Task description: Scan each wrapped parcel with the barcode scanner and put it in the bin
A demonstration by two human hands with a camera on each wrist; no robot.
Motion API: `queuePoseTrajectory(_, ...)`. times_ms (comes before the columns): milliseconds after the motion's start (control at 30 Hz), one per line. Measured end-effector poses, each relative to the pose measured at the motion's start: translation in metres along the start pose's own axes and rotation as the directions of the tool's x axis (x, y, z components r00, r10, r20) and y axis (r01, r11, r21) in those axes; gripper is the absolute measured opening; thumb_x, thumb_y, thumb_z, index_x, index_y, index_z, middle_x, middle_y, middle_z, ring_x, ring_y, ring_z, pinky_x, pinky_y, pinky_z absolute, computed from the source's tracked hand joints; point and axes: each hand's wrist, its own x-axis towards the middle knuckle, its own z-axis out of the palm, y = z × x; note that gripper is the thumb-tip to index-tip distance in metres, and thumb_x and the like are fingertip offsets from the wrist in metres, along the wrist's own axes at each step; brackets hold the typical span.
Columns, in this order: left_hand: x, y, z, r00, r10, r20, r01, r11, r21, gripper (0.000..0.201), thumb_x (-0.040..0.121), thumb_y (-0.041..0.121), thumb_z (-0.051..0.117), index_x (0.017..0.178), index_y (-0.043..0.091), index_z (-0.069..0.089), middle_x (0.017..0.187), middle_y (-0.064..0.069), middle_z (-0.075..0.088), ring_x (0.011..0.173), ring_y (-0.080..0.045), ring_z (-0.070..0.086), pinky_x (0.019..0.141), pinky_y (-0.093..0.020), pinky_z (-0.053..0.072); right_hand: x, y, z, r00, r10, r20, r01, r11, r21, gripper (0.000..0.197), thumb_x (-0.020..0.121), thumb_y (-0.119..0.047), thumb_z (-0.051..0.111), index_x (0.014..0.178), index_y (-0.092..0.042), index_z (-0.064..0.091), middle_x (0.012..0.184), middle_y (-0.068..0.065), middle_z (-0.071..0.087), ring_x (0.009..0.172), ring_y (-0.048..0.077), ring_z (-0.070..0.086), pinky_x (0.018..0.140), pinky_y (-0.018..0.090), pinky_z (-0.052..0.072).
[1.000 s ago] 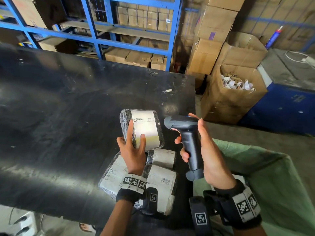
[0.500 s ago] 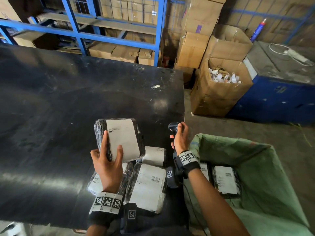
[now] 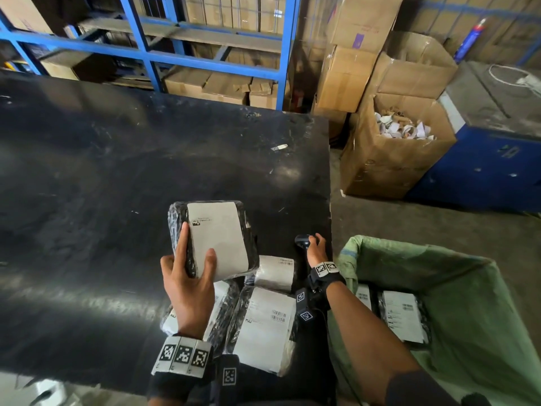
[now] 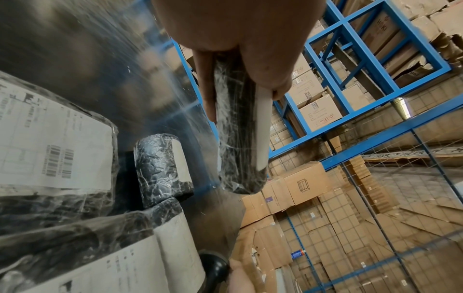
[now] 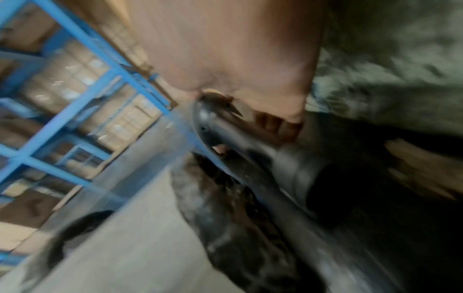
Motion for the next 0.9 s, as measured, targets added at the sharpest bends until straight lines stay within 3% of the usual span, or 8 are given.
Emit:
queuePoseTrajectory(100,0.002,0.004,0.005,1.000,-0.020,0.019,0.020,1.000,-0.022,0.066,0.089,0.031,0.074,0.149,0.038,0.045,0.100,-0.010,0.048,0.081,-0.016,0.054,0.076,0.006,0.033,-0.008,-0.015,-0.011,0.997,-0.024,-0.072,0.011,0.982,-0.186,0.057,0.102,-0.043,0.038,0.154,-0.027,0.024,0.152,0.022,0.037,0.139,0.041,0.036,0.114,0.049,0.026)
queuePoseTrajectory(200,0.004,0.007,0.012,0.999,-0.007,0.049,0.009,0.999,-0.048,0.067,0.089,0.031,0.074,0.148,0.041,0.044,0.100,-0.010,0.050,0.083,0.003,0.053,0.076,0.004,0.035,-0.041,-0.042,-0.020,0.954,-0.294,-0.054,0.265,0.915,-0.303,0.056,0.099,-0.052,0.037,0.152,-0.039,0.025,0.145,0.020,0.045,0.135,0.037,0.041,0.111,0.050,0.031)
queuePoseTrajectory(367,0.000,0.022,0.029,0.995,-0.006,0.100,0.017,0.994,-0.110,0.067,0.090,0.022,0.074,0.149,0.032,0.045,0.105,0.001,0.053,0.090,0.021,0.049,0.079,0.005,0.034,-0.130,-0.079,-0.035,0.793,-0.564,0.231,0.594,0.800,-0.085,0.050,0.099,-0.054,0.040,0.145,-0.059,0.024,0.139,0.007,0.043,0.127,0.019,0.048,0.108,0.042,0.040)
queuePoseTrajectory(433,-0.003,0.027,0.036,0.993,0.003,0.116,0.015,0.988,-0.153,0.065,0.091,0.022,0.072,0.150,0.034,0.045,0.115,0.008,0.055,0.102,0.018,0.050,0.089,0.003,0.034,-0.151,-0.081,-0.038,0.744,-0.583,0.327,0.625,0.779,-0.035,0.052,0.097,-0.056,0.042,0.144,-0.063,0.020,0.142,0.001,0.043,0.126,0.014,0.050,0.107,0.037,0.041)
queuePoseTrajectory(533,-0.009,0.033,0.046,0.987,0.009,0.160,0.029,0.973,-0.229,0.064,0.092,0.023,0.071,0.149,0.036,0.045,0.133,0.014,0.056,0.124,0.002,0.050,0.106,-0.015,0.040,-0.159,-0.072,-0.037,0.681,-0.628,0.377,0.669,0.743,0.028,0.057,0.094,-0.062,0.042,0.146,-0.061,0.018,0.153,-0.012,0.040,0.139,0.006,0.038,0.116,0.041,0.034)
queuePoseTrajectory(700,-0.020,0.044,0.058,0.971,0.036,0.236,0.057,0.925,-0.376,0.060,0.093,0.015,0.069,0.148,0.025,0.049,0.138,0.021,0.054,0.128,0.008,0.050,0.100,-0.008,0.043,-0.162,-0.060,-0.049,0.688,-0.669,0.280,0.697,0.717,0.001,0.058,0.095,-0.059,0.044,0.149,-0.055,0.021,0.158,-0.023,0.030,0.143,0.004,0.034,0.117,0.046,0.036)
queuePoseTrajectory(800,-0.027,0.047,0.065,0.952,0.053,0.300,0.088,0.895,-0.436,0.060,0.093,0.014,0.070,0.148,0.023,0.049,0.142,0.017,0.056,0.132,0.001,0.051,0.103,-0.016,0.047,-0.167,-0.051,-0.065,0.694,-0.687,0.215,0.707,0.706,-0.025,0.057,0.099,-0.049,0.047,0.150,-0.052,0.023,0.156,-0.025,0.031,0.142,0.000,0.035,0.118,0.042,0.034)
queuePoseTrajectory(900,-0.040,0.051,0.077,0.929,0.062,0.365,0.108,0.898,-0.427,0.062,0.090,0.033,0.071,0.148,0.032,0.048,0.141,0.015,0.057,0.133,-0.003,0.052,0.106,-0.029,0.046,-0.173,-0.038,-0.086,0.721,-0.681,0.131,0.676,0.732,0.086,0.058,0.099,-0.037,0.055,0.152,-0.040,0.031,0.155,-0.022,0.037,0.143,-0.003,0.034,0.119,0.035,0.032)
